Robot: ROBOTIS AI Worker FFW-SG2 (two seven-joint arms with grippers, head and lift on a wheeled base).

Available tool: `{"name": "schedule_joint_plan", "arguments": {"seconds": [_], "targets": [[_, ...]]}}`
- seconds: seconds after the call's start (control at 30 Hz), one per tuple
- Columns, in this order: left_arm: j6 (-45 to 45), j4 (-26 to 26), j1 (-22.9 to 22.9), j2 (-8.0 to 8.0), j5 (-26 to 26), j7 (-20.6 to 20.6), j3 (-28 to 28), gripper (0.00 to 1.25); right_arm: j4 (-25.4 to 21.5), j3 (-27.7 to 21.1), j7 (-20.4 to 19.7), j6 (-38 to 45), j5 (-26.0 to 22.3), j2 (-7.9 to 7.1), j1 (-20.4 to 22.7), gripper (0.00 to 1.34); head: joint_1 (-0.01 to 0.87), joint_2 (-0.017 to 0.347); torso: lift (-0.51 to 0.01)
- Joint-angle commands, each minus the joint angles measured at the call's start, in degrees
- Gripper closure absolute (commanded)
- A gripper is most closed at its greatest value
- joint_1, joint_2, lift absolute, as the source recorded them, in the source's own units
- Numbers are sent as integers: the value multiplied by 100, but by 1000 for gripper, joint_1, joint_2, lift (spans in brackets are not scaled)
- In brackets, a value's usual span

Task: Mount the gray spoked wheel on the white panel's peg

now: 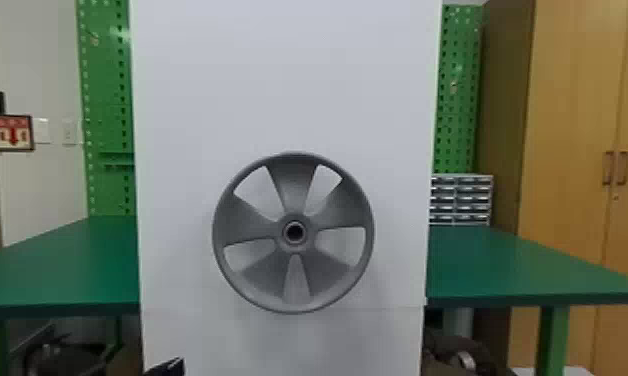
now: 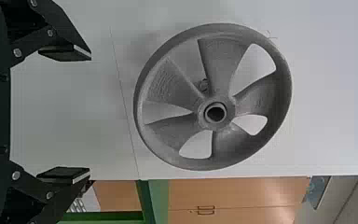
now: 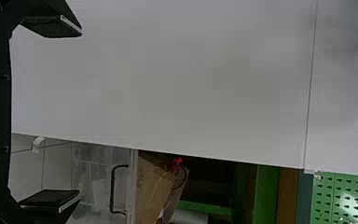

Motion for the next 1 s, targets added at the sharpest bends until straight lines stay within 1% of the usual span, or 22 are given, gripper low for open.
{"name": "schedule_joint_plan", "arguments": {"seconds": [0.0,0.97], "targets": [[-13,3,9,-4,8,0,2,380,-10,-25,-1,-7,-6,0,7,84,123,-8,-405],[-49,12,0,-13,17,0,-25,381,-10,-17,-1,2,-67,61,16,84,123,-8,-405]]}}
